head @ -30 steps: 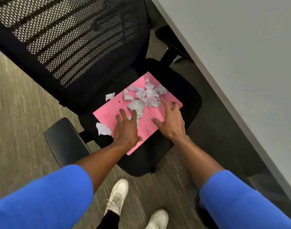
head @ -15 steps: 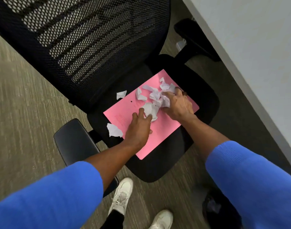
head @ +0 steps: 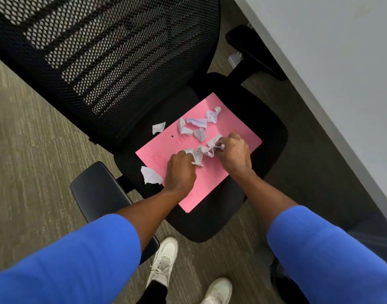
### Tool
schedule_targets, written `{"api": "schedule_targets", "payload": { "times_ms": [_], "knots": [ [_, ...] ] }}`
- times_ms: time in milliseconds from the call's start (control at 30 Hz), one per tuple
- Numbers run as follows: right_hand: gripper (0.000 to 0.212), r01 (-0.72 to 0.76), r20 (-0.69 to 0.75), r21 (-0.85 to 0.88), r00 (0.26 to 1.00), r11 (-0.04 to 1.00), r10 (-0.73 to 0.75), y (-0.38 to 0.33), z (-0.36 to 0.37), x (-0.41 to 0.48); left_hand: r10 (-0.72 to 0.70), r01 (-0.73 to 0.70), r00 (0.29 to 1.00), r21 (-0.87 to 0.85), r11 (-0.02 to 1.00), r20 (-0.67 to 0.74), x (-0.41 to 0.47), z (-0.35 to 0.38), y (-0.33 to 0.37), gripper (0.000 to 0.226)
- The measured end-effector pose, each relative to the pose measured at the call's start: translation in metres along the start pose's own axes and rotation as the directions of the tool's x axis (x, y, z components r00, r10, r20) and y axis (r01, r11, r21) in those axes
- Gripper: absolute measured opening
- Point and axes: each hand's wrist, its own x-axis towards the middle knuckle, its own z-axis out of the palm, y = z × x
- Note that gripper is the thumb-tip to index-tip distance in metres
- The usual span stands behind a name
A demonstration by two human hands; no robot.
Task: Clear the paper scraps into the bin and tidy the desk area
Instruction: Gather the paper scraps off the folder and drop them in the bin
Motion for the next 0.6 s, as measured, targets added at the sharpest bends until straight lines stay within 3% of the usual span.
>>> {"api": "schedule_targets", "payload": {
  "times_ms": [333, 600],
  "knots": [
    [0.021, -0.244, -0.083, 0.401, 0.95, 0.883, 0.3, 0.022, -0.017, -0.052, -0.092, 0.087, 0.996, -0.171, 0.981, -0.02, -0.027, -0.006, 0.024, 0.017],
    [0.018, -0.349, -0.064, 0.56, 0.886, 0.751, 0.46, 0.055, -0.032, -0.129, -0.17, 0.164, 0.985, -0.23, 0.959, -0.005, -0.071, 0.011, 0.052, 0.011]
  ]
}}
